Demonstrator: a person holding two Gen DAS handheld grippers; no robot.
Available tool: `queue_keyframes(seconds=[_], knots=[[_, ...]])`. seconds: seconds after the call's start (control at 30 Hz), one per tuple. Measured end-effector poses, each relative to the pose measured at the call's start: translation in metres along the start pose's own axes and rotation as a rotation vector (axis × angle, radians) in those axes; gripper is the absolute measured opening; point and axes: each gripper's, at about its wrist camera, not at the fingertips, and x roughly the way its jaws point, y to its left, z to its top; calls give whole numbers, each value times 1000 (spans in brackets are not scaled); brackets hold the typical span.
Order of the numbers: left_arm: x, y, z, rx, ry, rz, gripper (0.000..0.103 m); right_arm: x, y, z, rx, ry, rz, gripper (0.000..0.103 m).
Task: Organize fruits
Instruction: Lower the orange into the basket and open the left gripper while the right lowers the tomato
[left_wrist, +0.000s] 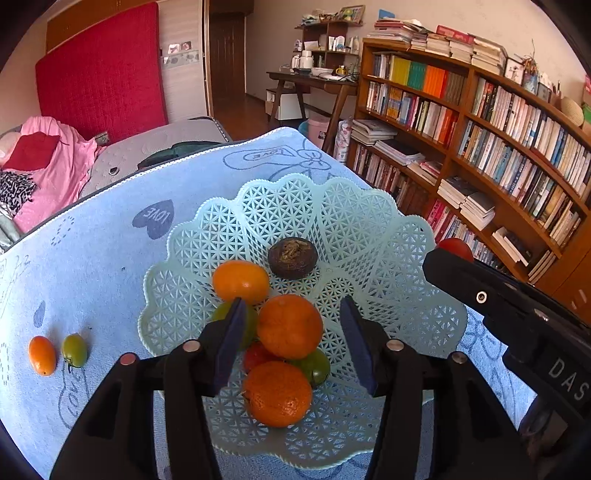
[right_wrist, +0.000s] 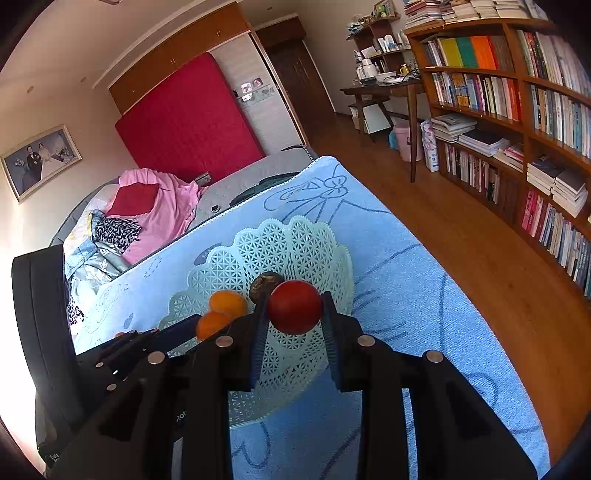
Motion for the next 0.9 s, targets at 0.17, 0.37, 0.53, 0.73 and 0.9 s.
queue_keyframes(seconds=[0.17, 0.37, 0.53, 0.73, 0.9], knots=[[-4, 6, 1, -13, -10, 7, 58, -1, -3, 2, 29, -13, -8, 47], [-9, 12, 2, -22, -21, 20, 60, -1, 6, 1, 6, -10, -2, 47], [-12, 14, -1, -16, -30, 46, 66, 0, 9, -1, 7, -3, -2, 47], [-15, 19, -4, -27, -33, 70, 75, -1, 11, -4, 12, -2, -11, 56], [-17, 23, -6, -25, -33, 106, 77, -2, 13, -7, 13, 3, -12, 57]])
